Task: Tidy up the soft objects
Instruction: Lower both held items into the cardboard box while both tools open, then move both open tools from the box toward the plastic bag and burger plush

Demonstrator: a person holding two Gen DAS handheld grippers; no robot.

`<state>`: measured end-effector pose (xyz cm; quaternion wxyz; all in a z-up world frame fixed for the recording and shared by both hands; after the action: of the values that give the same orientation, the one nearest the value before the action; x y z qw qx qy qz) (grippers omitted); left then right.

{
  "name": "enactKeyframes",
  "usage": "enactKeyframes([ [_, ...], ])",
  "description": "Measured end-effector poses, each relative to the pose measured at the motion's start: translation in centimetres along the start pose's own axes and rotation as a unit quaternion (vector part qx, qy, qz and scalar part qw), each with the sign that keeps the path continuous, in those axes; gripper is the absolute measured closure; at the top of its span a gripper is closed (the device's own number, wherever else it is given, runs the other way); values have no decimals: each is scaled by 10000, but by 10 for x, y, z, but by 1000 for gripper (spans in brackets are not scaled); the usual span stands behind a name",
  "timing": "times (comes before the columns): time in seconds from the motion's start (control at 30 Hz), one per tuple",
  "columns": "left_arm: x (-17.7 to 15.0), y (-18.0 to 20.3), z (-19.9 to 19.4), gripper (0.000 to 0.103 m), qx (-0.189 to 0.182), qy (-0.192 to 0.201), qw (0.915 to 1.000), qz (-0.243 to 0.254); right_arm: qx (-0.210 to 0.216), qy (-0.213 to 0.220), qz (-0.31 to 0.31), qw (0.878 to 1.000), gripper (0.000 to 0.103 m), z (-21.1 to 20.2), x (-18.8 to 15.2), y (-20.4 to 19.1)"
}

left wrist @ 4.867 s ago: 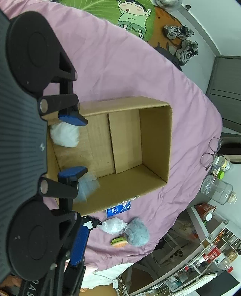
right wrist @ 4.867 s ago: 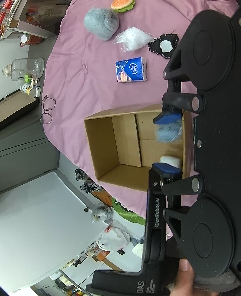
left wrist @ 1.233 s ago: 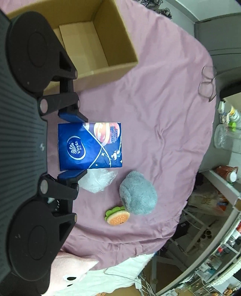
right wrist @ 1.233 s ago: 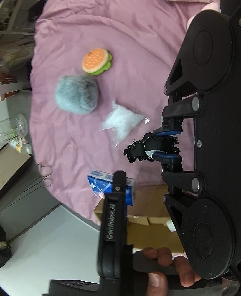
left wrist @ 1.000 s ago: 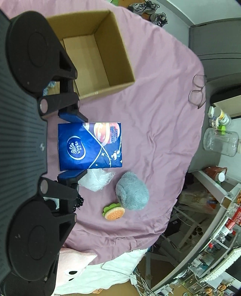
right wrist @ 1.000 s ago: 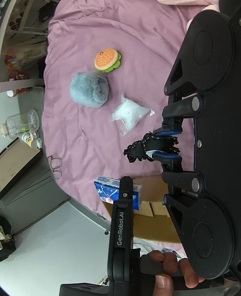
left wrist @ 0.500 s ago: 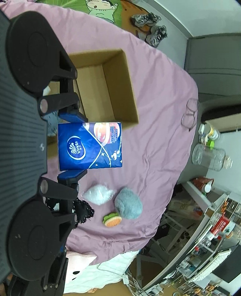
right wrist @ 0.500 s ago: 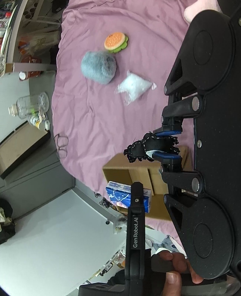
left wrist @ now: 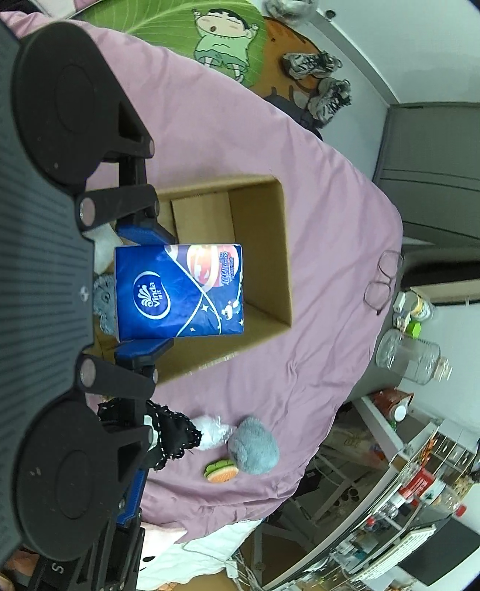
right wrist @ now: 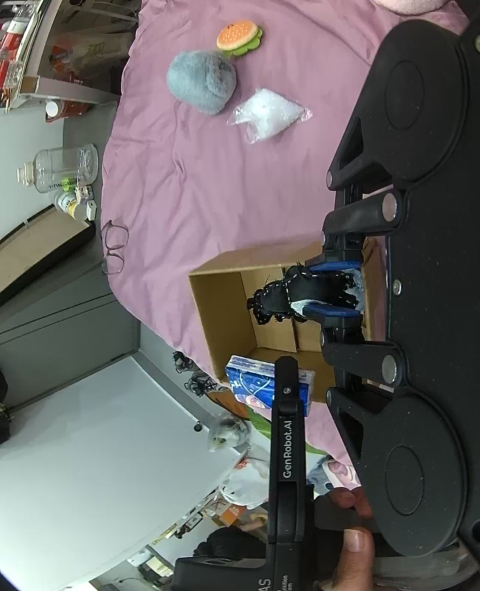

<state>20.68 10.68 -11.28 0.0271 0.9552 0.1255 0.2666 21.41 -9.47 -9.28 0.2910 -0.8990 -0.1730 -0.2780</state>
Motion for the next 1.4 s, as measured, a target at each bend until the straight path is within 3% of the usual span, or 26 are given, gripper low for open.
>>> enactKeyframes([
  [0.5,-14,-33,28,53,-264,-204,9992,-238,-251,-131,-180,9994,84,28,4,-19],
  [0.83,-14,-37,21,51,-365,-77,9989,-268,-298,-81,-251,9992,84,33,8,-24],
  [0.93,-15,-37,19,51,-394,-68,9989,-253,-345,-47,-248,9991,75,32,10,-24],
  [1.0,-15,-36,18,51,-386,-66,9989,-258,-367,-25,-204,9991,62,31,10,-22],
  [1.4,-8,-19,12,46,-335,-136,9993,-134,-434,85,-27,9990,61,4,6,2],
])
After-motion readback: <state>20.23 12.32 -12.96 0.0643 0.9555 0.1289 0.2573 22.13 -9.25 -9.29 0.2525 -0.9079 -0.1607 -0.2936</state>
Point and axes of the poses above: each gripper's, at about its wrist camera, not at the fingertips, and z roughly the way its jaws point, y to its right, x to its top, the point moved 1 cm from there along z, roughly the way its jaws point, and after that the axes turned 11 degrees about x, right-handed, at the moved point
